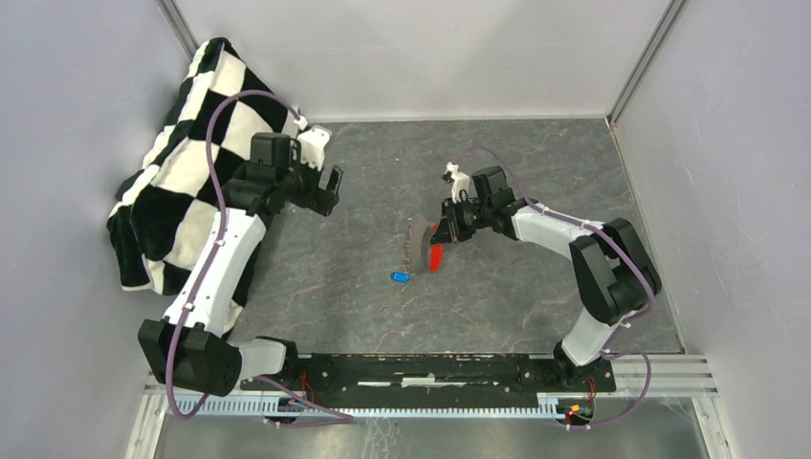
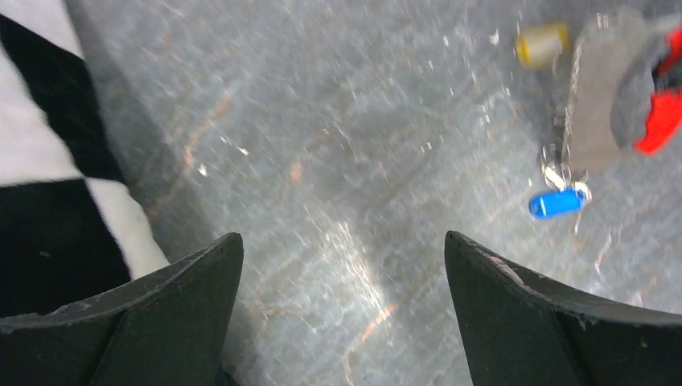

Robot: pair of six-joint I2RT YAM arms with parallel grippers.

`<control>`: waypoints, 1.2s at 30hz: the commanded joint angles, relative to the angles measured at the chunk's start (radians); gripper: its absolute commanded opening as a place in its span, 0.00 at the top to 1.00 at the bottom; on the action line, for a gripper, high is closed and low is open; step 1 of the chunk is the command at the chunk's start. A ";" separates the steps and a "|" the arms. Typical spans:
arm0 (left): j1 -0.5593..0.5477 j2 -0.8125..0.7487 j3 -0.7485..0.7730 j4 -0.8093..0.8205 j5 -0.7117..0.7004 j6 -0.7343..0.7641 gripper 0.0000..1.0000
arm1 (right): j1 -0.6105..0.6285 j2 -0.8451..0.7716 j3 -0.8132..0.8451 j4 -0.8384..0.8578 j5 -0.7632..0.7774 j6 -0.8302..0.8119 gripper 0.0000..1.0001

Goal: Put the keys on the keyring
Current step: Place the keyring at the center of the board.

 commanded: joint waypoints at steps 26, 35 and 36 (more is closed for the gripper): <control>0.009 -0.314 -0.277 -0.089 0.035 0.070 0.00 | -0.081 -0.060 0.246 -0.207 0.954 -0.364 1.00; 0.009 -0.339 -0.265 -0.095 -0.004 0.089 0.00 | 0.215 0.171 0.374 -0.320 1.328 -0.468 0.99; 0.009 -0.341 -0.264 -0.095 -0.012 0.093 0.00 | 0.233 0.186 0.374 -0.326 1.324 -0.461 0.97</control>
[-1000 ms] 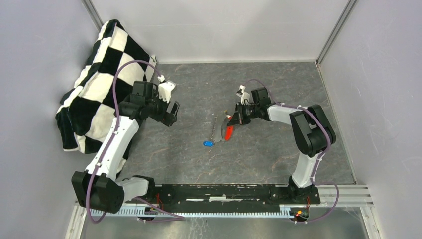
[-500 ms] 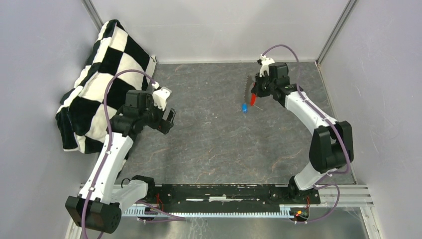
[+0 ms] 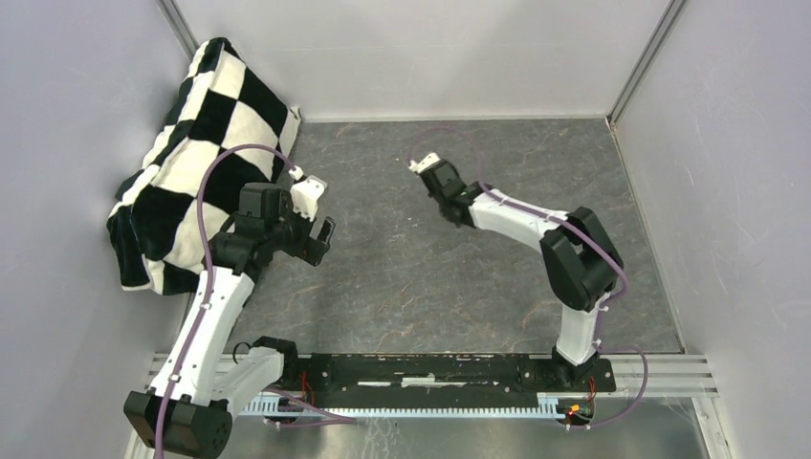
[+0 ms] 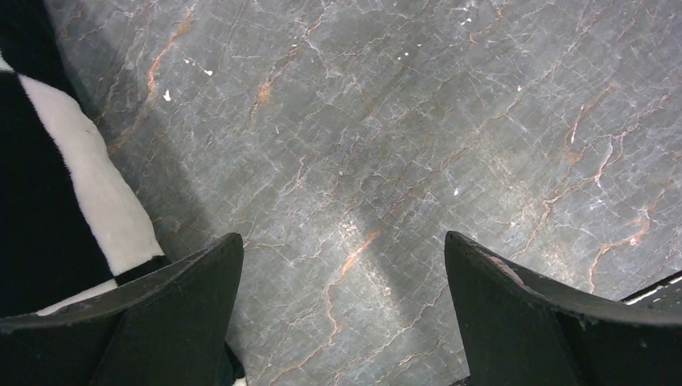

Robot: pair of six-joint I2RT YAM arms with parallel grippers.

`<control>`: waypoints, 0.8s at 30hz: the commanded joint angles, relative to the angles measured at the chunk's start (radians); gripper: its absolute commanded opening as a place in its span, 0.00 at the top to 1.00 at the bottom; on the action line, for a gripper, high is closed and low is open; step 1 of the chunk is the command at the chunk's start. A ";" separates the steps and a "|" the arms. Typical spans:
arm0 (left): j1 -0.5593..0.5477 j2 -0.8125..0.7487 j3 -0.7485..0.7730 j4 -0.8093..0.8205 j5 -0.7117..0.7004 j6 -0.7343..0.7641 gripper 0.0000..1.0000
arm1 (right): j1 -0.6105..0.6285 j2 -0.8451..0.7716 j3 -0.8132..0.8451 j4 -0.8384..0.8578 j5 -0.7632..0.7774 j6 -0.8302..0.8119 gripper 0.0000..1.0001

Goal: Put the keys on the keyring
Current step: Place the keyring at the center of the board, then reset both arms

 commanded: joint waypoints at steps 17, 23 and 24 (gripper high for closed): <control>0.004 -0.076 0.105 -0.031 -0.111 0.089 0.00 | 0.286 0.179 0.038 -0.114 -0.096 0.120 0.21; 0.004 -0.113 0.103 -0.068 -0.101 0.096 0.00 | 0.287 -0.077 -0.141 -0.040 -0.279 0.160 0.02; 0.004 -0.115 0.101 -0.070 -0.097 0.093 0.00 | 0.284 -0.142 -0.184 -0.015 -0.291 0.185 0.02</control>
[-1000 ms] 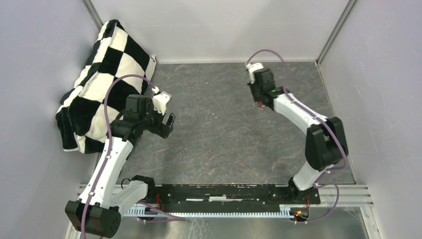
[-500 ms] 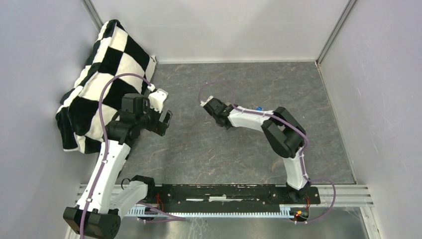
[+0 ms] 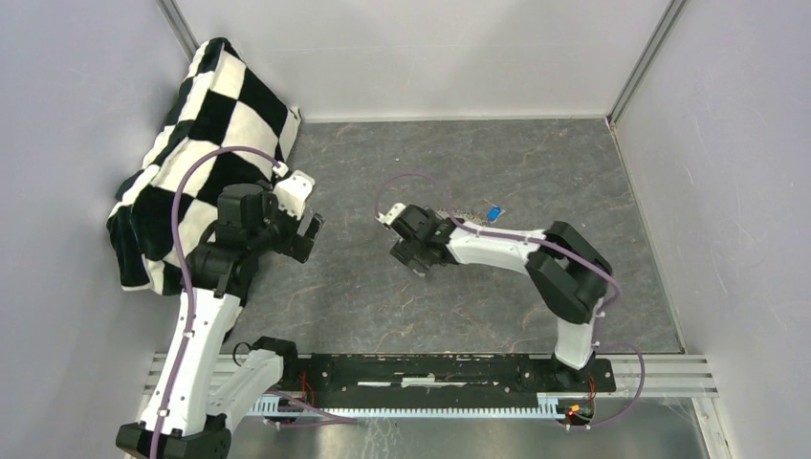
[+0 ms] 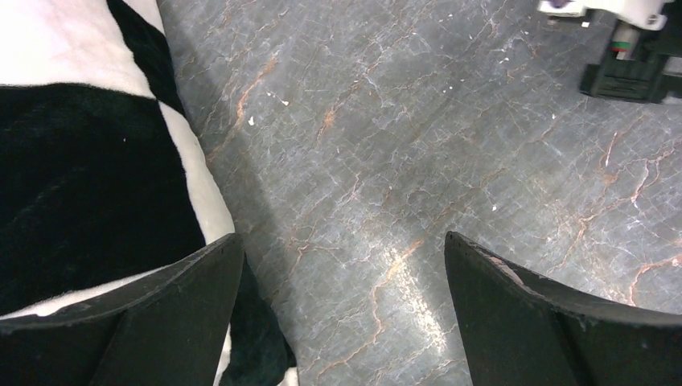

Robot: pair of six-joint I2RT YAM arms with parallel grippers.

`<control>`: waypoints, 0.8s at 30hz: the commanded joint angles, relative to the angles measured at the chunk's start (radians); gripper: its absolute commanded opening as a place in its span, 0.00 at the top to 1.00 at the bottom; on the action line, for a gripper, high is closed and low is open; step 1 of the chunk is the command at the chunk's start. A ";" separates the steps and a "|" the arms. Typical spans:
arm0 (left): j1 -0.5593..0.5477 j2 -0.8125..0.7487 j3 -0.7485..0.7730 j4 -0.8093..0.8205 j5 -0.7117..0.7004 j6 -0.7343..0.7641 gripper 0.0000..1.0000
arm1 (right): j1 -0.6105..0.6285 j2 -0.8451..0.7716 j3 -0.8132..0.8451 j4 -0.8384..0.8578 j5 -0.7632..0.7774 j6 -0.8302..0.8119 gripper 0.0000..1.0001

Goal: Put the keys on the keyring
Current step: Reset both arms

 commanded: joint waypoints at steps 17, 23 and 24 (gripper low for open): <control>0.067 0.184 -0.164 0.423 0.045 -0.063 0.00 | -0.607 -0.846 -0.635 0.474 -0.050 0.239 0.02; 0.237 0.263 -0.373 0.827 0.196 -0.133 0.00 | -0.740 -0.917 -0.918 0.819 0.164 0.157 0.02; 0.258 0.285 -0.404 0.896 0.228 -0.141 0.00 | -0.758 -0.907 -0.938 0.847 0.164 0.137 0.02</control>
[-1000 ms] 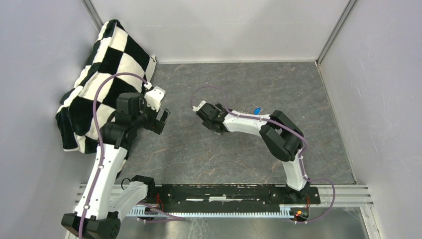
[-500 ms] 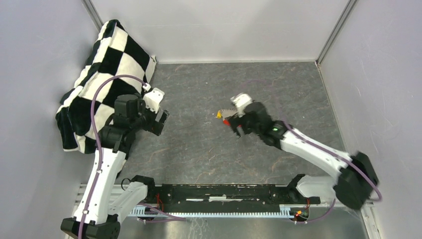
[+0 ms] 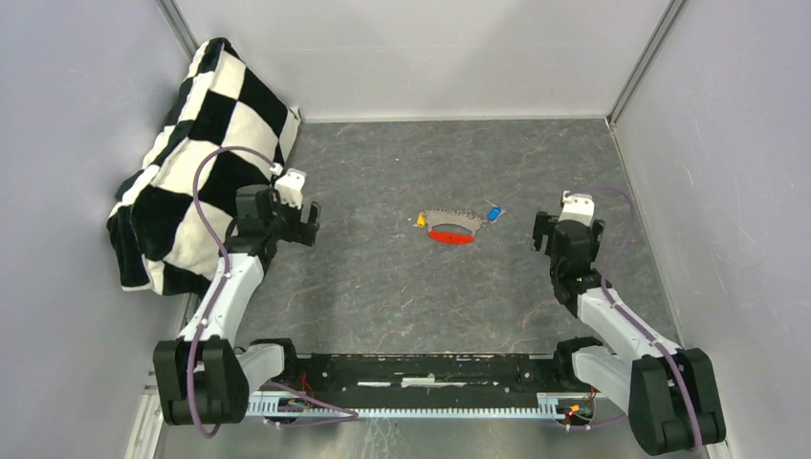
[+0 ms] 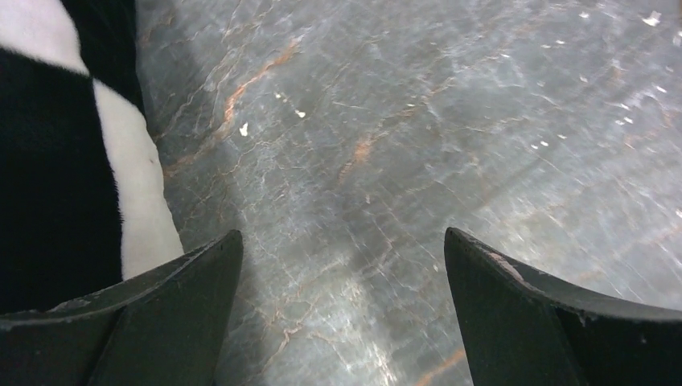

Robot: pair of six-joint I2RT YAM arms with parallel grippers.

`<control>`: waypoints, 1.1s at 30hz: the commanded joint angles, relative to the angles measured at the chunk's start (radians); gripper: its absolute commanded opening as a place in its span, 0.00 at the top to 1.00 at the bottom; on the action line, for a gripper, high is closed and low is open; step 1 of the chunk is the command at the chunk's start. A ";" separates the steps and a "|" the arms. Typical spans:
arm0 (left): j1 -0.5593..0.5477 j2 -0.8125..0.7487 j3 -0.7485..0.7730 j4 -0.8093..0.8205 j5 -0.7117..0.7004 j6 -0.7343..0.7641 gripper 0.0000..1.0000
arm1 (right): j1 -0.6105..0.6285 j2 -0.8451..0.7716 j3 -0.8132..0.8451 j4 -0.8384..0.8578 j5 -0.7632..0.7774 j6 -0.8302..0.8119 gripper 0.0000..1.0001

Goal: Put the keys on the keyring
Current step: Reset both arms

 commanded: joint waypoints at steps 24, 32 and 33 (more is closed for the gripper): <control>0.122 0.500 -0.695 1.916 0.124 -0.374 0.00 | -0.123 0.341 -0.632 1.480 -0.026 -0.243 0.02; 0.060 0.451 -0.546 1.546 0.028 -0.328 0.00 | -0.101 0.361 -0.469 1.200 -0.105 -0.305 0.02; 0.060 0.454 -0.553 1.569 0.026 -0.328 0.00 | -0.101 0.374 -0.477 1.239 -0.105 -0.308 0.02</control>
